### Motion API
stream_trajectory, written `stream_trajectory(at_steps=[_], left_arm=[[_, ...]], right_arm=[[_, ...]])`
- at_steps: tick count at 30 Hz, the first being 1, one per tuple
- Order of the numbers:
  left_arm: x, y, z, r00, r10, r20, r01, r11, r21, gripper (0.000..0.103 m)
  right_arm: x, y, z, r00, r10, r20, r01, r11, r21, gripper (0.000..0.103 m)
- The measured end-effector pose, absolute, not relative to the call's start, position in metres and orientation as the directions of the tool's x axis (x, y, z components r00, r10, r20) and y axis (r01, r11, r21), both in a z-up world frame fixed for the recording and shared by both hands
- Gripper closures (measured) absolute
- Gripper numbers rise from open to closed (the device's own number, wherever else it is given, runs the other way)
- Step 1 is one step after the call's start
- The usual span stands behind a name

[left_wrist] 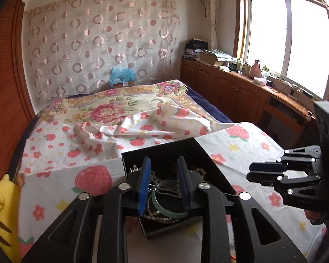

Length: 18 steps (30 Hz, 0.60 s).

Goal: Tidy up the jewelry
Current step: 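Lower the pearls into the box, open right gripper while left gripper drops the silver comb in, then grasp the green drop earring with the right gripper while the left gripper grasps the red bead bracelet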

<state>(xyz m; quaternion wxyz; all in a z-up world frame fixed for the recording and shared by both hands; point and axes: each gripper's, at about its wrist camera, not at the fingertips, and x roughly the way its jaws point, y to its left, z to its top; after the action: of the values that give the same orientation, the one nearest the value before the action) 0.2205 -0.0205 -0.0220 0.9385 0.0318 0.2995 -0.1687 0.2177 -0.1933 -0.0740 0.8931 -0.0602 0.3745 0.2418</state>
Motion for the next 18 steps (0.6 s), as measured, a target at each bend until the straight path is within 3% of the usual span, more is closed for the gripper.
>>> stream_trajectory(at_steps=[6,10,18], left_arm=[[0.196,-0.017,-0.028,0.755,-0.286,-0.59,0.326,0.945,-0.041,0.073],[0.18,-0.009,-0.039,0.737,-0.264,-0.622,0.307,0.951,-0.04,0.072],[0.156,0.003,-0.073,0.674,-0.234,-0.701,0.288,0.957,-0.042,0.071]], right_arm=[[0.196,-0.194,-0.092,0.567,0.376,-0.733,-0.491,0.868,0.065,0.085],[0.187,-0.188,-0.102,0.532,0.397,-0.748,-0.521,0.85,0.081,0.074],[0.17,-0.17,-0.115,0.471,0.397,-0.788,-0.586,0.809,0.057,0.074]])
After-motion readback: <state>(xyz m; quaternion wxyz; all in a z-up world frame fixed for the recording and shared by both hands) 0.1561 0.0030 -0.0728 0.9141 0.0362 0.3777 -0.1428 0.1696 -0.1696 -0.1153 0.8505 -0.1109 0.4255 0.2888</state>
